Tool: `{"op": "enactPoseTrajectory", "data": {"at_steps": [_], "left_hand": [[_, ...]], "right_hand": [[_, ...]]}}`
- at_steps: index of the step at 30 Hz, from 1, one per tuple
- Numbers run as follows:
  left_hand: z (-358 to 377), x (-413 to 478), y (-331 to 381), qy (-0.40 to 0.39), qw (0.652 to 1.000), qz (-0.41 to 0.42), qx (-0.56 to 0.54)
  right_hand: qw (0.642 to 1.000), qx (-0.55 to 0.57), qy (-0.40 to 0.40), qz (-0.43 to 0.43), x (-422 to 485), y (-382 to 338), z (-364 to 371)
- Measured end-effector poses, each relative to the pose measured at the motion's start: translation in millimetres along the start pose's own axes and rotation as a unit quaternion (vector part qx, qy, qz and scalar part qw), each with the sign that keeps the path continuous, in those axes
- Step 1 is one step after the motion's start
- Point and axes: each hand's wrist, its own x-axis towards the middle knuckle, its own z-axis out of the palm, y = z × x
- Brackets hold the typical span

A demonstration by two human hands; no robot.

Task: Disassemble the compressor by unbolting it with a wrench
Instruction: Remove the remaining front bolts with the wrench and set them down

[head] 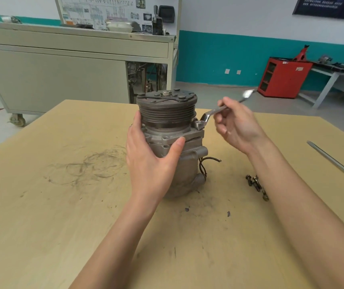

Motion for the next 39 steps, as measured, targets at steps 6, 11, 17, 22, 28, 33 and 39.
{"op": "enactPoseTrajectory", "data": {"at_steps": [6, 11, 17, 22, 28, 33, 39], "left_hand": [[-0.6, -0.3, -0.9, -0.001, 1.0, -0.002, -0.004], [0.7, 0.4, -2.4, 0.0, 1.0, -0.003, -0.008], [0.6, -0.2, -2.4, -0.001, 1.0, -0.003, -0.012], [0.1, -0.1, -2.8, 0.003, 1.0, 0.002, -0.01], [0.0, 0.4, -3.7, 0.005, 1.0, 0.003, -0.008], [-0.3, 0.2, -2.0, 0.001, 1.0, -0.002, -0.011], [-1.0, 0.5, -1.6, -0.003, 1.0, 0.002, -0.014]], "right_hand": [[0.984, 0.1, -0.119, 0.087, 36.2, 19.1, -0.1], [0.989, 0.145, 0.0, -0.009, 18.0, -7.5, 1.0], [0.955, -0.127, 0.125, -0.236, -38.0, -25.0, 25.0], [0.861, -0.314, 0.094, -0.389, -68.4, -9.5, 43.3], [0.854, -0.31, 0.073, -0.411, -78.2, 13.0, 40.8], [0.985, 0.0, 0.093, -0.145, -37.0, -0.4, 17.7], [0.985, 0.136, -0.076, 0.078, 25.0, 2.6, 6.9]]}}
